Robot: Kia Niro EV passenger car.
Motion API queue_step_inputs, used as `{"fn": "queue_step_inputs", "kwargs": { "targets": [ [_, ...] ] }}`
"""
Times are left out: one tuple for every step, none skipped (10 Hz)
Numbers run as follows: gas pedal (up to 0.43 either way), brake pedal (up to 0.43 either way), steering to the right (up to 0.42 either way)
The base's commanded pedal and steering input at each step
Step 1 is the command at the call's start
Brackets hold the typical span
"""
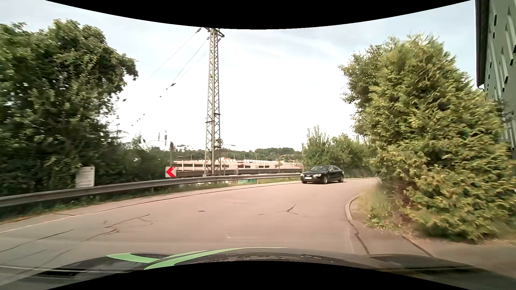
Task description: Follow the waypoints while adhering to traffic rules and regulations
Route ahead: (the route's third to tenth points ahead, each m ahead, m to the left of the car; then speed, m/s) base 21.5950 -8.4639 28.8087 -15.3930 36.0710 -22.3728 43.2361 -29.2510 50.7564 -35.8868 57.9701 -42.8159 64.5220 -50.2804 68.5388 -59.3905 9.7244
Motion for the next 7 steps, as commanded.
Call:
{"fn": "queue_step_inputs", "kwargs": {
  "targets": [
    [0.0, 0.0, 0.164],
    [0.02, 0.0, 0.173],
    [0.059, 0.0, 0.174],
    [0.087, 0.0, 0.174],
    [0.118, 0.0, 0.175],
    [0.13, 0.0, 0.175],
    [0.13, 0.0, 0.175]
  ]
}}
